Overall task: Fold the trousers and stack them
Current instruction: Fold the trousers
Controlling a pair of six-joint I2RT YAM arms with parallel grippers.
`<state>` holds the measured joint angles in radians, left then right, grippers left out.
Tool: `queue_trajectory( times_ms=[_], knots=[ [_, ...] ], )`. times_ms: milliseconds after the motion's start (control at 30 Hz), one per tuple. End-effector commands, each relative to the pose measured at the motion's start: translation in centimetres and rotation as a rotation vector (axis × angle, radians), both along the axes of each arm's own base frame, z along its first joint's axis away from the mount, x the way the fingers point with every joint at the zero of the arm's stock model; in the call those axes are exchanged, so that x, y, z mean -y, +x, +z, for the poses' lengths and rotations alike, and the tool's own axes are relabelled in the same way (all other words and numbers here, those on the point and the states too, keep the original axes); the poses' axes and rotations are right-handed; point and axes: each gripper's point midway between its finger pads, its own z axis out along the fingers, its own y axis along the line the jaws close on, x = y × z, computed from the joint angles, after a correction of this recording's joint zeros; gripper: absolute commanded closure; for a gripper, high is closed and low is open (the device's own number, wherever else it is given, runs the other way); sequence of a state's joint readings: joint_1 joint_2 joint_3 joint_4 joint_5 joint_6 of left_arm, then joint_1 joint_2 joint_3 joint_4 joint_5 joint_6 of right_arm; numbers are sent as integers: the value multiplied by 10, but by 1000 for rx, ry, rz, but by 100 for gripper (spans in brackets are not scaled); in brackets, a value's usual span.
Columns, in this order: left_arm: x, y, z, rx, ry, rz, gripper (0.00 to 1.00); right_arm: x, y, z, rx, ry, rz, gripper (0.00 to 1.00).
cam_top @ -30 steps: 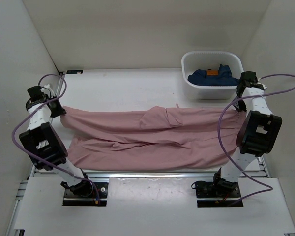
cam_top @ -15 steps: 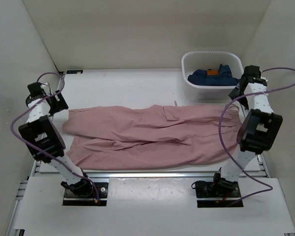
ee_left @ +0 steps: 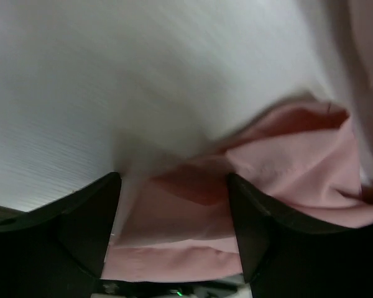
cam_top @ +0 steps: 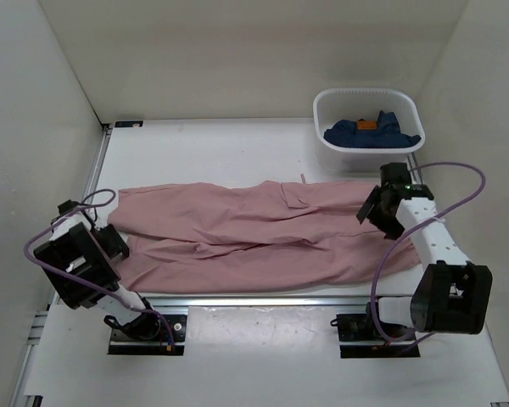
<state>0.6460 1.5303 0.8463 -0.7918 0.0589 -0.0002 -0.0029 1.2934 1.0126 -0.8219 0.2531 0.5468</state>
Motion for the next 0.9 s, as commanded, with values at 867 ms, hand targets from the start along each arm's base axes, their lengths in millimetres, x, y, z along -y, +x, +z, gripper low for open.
queue_trajectory(
  times_ms=[867],
  knots=[
    [36, 21, 0, 70, -114, -98, 20, -112, -29, -19, -24, -229, 478, 22]
  ],
)
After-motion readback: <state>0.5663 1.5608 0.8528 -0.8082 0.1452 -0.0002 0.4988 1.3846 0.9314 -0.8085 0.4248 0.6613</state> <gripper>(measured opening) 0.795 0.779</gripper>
